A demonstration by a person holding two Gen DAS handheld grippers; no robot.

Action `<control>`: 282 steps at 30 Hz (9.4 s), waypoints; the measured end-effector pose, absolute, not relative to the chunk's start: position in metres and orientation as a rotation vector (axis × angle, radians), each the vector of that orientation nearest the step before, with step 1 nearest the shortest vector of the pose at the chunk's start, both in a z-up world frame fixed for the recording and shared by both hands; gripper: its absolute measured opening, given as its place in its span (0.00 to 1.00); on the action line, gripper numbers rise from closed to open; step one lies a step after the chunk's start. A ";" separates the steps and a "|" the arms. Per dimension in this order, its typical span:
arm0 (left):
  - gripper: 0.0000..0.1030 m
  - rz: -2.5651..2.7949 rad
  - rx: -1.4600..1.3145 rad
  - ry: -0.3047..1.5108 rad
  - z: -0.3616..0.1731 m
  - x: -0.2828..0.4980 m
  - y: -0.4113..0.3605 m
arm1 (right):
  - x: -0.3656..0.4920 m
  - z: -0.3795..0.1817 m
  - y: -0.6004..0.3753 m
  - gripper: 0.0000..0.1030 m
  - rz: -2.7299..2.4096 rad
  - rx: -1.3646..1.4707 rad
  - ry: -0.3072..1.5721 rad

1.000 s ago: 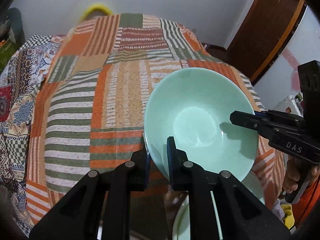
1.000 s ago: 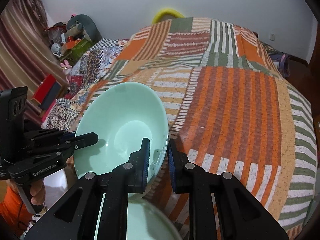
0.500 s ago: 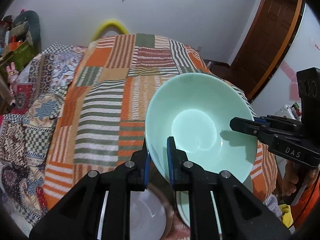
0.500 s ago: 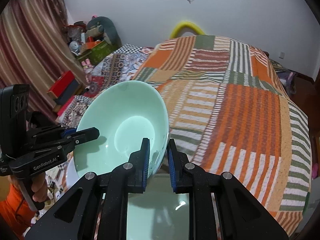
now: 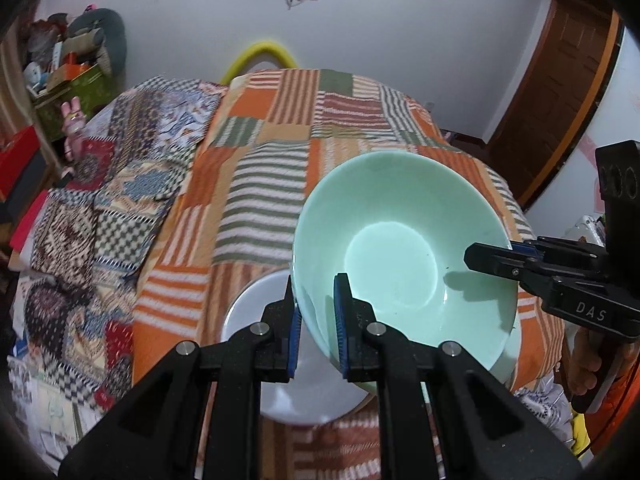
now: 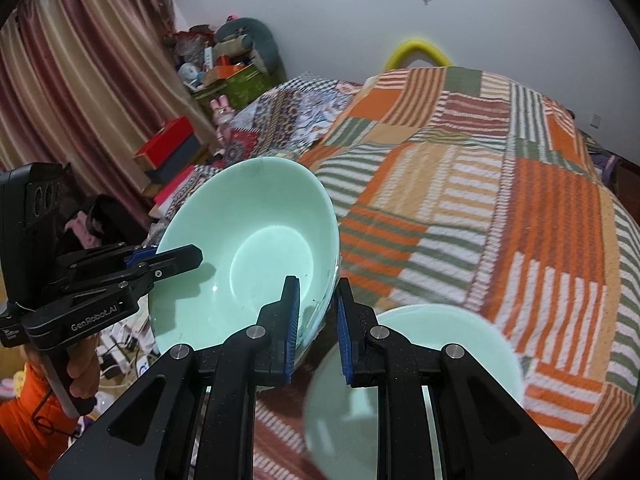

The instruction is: Organize plates and bowls

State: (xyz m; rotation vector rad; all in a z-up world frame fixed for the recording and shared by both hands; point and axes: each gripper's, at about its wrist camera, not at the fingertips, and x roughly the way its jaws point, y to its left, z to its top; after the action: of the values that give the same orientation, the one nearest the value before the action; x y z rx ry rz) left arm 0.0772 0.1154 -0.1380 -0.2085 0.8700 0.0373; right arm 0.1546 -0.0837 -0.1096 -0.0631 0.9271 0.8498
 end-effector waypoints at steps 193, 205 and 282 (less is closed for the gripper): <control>0.35 -0.205 -0.195 1.135 -0.214 0.138 -0.006 | 0.163 -0.173 -0.187 0.29 0.628 -0.004 1.163; 0.35 -0.223 -0.196 1.126 -0.220 0.148 -0.007 | 0.172 -0.186 -0.197 0.30 0.622 0.057 1.202; 0.56 -0.022 -0.066 0.293 0.003 -0.069 -0.021 | -0.003 0.009 -0.216 0.74 0.623 -0.001 0.341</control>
State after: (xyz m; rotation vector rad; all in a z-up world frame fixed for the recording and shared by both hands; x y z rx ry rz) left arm -0.0692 -0.0206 0.0033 -0.0661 0.2933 -0.0221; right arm -0.0027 -0.2158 0.0093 -0.0010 0.3409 0.6228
